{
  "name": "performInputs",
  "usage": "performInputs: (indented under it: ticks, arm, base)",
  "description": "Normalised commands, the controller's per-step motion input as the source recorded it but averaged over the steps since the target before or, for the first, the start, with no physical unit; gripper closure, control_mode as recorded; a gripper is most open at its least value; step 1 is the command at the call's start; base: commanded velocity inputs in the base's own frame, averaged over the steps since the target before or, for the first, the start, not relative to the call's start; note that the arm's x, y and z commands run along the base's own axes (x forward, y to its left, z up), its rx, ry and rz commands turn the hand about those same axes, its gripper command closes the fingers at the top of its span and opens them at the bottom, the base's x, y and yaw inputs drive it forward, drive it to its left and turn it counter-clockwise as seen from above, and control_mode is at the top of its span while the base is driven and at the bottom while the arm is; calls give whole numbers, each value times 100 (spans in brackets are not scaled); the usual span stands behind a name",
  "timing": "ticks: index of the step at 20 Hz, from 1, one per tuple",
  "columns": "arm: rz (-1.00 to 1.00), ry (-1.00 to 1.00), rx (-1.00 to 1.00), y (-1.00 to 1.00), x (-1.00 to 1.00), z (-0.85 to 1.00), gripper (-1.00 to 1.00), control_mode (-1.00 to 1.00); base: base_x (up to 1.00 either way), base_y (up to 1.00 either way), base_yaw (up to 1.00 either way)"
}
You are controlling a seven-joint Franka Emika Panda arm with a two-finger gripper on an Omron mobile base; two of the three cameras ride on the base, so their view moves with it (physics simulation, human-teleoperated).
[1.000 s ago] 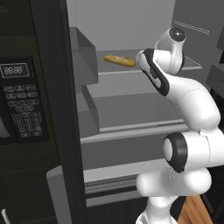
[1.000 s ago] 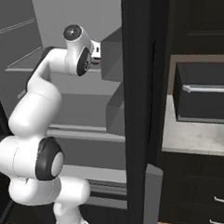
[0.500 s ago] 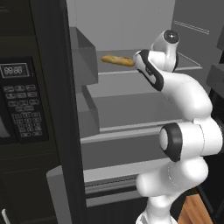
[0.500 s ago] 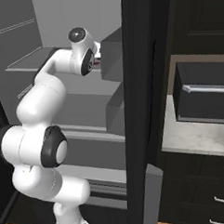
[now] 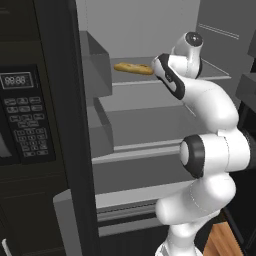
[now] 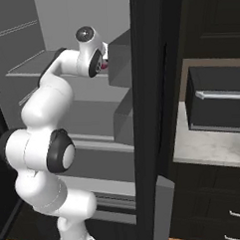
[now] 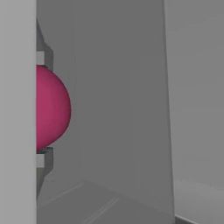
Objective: Move the baguette and radish from the top shelf to the second highest shelf to make space. Then, place the pitcher from the counter on the cleared top shelf.
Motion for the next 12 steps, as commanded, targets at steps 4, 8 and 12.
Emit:
performInputs:
  ticks: [4,8,12]
  arm:
    - [-3,2,-1,0,-2,-55,100,-100]
    - [0,-14,0,0,-38,-76,100,-100]
    - [0,-9,1,0,-96,-7,100,-100]
  base:
    - [0,0,0]
    - [0,0,0]
    - [0,0,0]
